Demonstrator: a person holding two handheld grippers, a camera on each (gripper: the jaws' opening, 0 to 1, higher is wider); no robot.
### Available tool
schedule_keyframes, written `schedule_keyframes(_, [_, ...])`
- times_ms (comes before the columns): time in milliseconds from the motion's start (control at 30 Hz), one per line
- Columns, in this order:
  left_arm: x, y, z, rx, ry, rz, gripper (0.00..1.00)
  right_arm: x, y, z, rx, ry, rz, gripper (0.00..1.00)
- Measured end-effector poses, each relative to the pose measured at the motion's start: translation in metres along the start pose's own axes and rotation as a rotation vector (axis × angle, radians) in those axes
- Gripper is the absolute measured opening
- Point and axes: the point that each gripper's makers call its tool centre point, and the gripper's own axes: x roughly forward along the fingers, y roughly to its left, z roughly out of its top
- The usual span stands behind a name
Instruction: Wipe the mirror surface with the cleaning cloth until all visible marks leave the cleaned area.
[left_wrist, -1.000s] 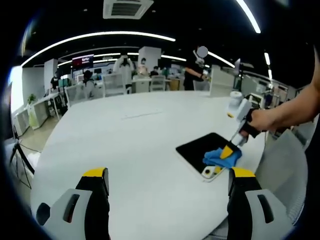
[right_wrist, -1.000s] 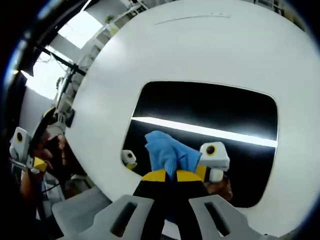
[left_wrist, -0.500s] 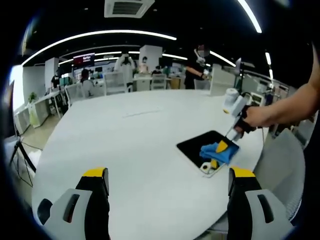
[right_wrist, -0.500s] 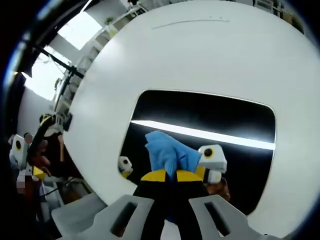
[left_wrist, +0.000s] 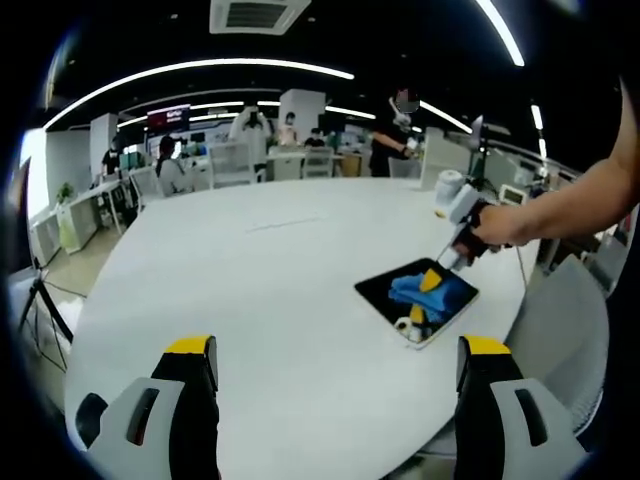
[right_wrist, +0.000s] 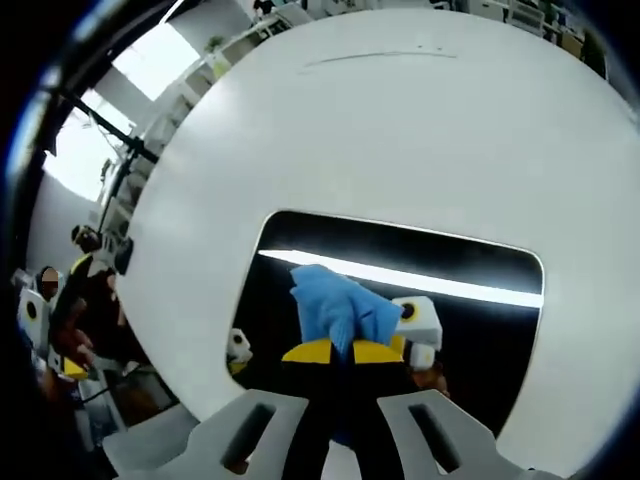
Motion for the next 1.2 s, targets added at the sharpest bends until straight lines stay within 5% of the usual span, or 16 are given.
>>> schedule_keyframes(1200, [-0.007, 0.016, 0.001, -0.007, 0.001, 0.014, 1.0, 0.013, -0.016, 0.052, 0.022, -0.014, -0.022, 0.0])
